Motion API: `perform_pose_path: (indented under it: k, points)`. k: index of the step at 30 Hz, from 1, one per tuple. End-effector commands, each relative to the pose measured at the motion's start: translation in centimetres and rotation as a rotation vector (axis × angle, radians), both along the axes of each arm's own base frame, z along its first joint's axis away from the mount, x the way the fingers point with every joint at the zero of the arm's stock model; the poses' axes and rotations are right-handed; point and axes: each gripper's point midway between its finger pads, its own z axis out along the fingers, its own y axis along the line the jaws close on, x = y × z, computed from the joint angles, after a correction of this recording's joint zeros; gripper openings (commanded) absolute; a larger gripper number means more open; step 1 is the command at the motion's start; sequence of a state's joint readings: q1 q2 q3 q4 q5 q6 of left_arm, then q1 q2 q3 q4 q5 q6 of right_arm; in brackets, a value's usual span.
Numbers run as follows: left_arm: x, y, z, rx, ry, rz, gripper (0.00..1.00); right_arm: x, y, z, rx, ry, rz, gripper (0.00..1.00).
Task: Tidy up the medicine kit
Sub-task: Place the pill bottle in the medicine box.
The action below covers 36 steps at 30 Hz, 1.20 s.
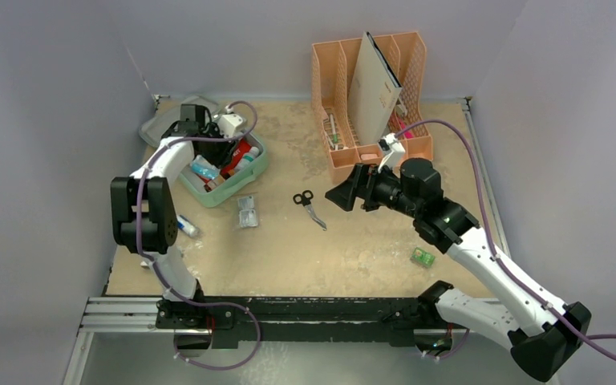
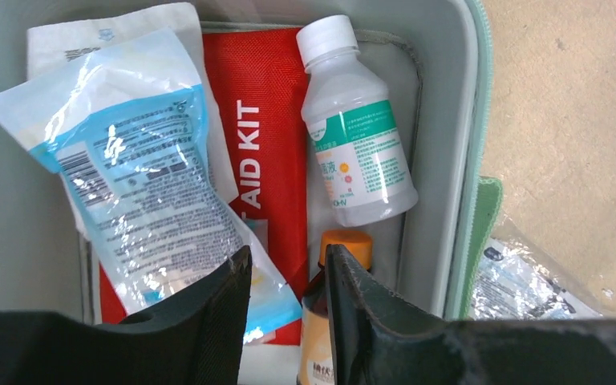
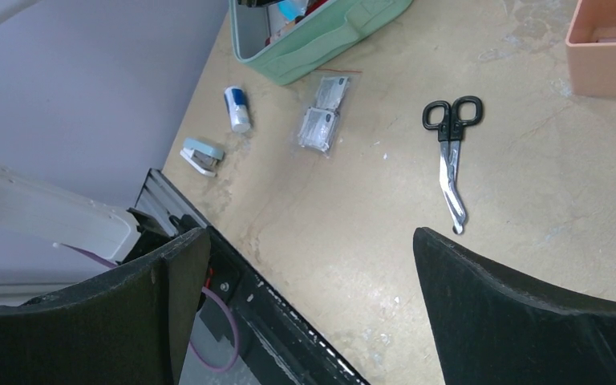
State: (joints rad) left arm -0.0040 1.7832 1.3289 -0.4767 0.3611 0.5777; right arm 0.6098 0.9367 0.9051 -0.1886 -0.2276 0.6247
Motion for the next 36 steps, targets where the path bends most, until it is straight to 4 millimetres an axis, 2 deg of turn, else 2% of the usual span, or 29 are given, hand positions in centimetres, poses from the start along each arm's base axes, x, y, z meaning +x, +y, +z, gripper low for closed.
perform_pose_path:
  k: [1, 5, 11, 24, 30, 36]
  points:
    - [0.5, -0.8, -0.7, -0.023, 0.032, -0.065, 0.34, 0.3, 0.6, 2.8, 0.045, -0.065, 0.019, 0.99]
    - [0.3, -0.6, -1.6, -0.016, 0.057, -0.068, 0.30, 0.4, 0.6, 2.7, 0.045, -0.063, 0.015, 0.99]
    - [0.4, 0.8, -2.5, 0.059, 0.081, -0.035, 0.29, 0.6, 0.9, 2.5, 0.044, -0.055, 0.021, 0.99]
    - [1.4, 3.3, -2.6, 0.177, 0.051, 0.050, 0.29, 0.7, 0.9, 2.1, 0.037, -0.043, 0.019, 0.99]
    - [3.0, 4.6, -2.1, 0.226, -0.024, 0.111, 0.29, 0.6, 0.9, 2.0, 0.034, -0.041, 0.018, 0.99]
    - [3.8, 4.9, -2.1, 0.242, -0.034, 0.118, 0.29, 0.7, 0.5, 1.5, 0.014, -0.022, -0.002, 0.99]
